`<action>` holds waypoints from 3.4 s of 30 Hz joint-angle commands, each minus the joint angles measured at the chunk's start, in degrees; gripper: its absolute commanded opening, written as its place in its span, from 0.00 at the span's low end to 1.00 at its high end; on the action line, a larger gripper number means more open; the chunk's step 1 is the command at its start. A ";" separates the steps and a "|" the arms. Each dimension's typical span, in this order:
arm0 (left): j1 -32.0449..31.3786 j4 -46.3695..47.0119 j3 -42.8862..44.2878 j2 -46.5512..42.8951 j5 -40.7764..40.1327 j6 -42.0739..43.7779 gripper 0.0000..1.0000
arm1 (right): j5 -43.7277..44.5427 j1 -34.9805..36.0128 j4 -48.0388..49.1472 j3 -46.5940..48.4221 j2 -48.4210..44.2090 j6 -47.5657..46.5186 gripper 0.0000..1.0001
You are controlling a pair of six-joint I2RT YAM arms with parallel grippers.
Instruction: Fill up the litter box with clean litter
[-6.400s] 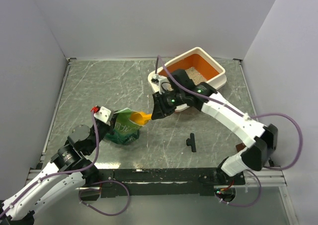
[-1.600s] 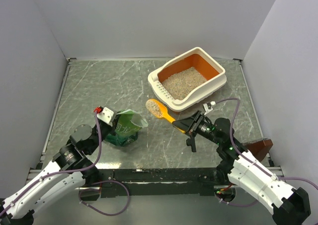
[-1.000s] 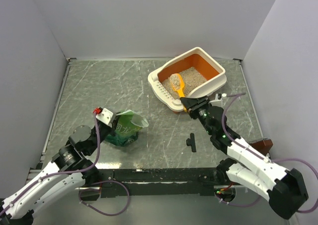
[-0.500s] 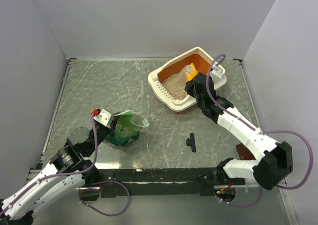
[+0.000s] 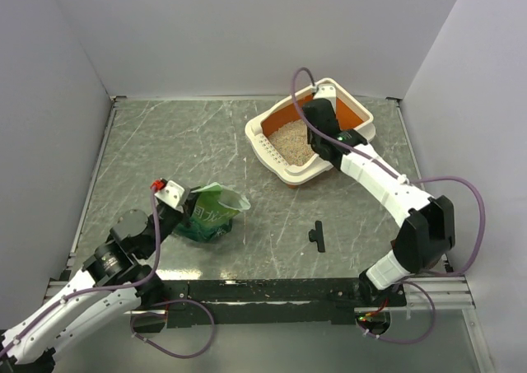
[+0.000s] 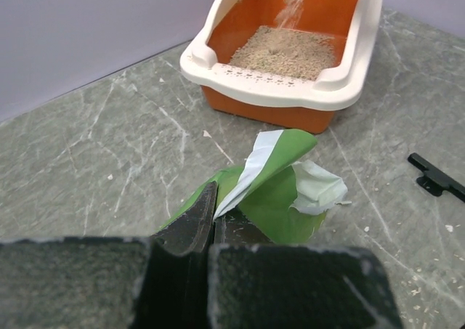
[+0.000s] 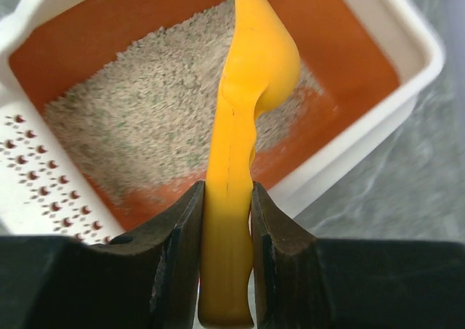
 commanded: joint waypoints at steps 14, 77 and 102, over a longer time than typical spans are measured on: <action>-0.39 28.85 12.76 15.94 7.69 -8.35 0.01 | 12.11 0.08 -0.89 11.82 4.78 -29.52 0.00; -0.48 12.86 1.42 2.23 4.97 -9.14 0.01 | -13.65 -15.65 -3.08 -29.93 -10.15 21.55 0.45; -0.39 5.57 7.75 1.27 7.78 -2.99 0.01 | -94.67 -7.75 32.60 -34.59 -24.59 -24.32 0.73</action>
